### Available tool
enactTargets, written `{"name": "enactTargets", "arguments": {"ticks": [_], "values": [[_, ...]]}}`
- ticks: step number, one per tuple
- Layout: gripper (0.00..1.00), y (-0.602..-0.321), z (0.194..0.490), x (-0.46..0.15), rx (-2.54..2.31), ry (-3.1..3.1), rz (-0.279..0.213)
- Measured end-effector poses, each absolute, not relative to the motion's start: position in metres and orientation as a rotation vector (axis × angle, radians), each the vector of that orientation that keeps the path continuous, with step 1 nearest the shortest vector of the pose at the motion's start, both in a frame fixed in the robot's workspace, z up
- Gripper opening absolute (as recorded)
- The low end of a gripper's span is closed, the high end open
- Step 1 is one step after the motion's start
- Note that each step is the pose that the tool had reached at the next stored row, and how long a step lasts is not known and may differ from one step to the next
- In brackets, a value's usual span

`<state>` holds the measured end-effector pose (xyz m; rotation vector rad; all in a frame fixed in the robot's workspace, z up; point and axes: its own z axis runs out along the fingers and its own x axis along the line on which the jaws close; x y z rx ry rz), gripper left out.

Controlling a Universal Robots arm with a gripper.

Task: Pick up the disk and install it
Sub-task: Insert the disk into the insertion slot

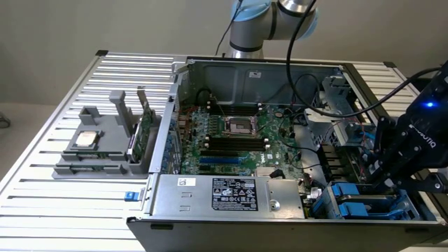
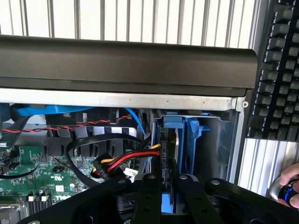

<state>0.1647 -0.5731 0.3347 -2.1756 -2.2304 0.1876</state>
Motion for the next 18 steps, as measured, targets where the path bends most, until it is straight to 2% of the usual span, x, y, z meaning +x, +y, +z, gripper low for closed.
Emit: {"name": "enactTargets", "arguments": {"ticks": [18], "values": [[0.17,-0.5731,0.3315,0.1672,-2.168,-2.224,0.201]]}}
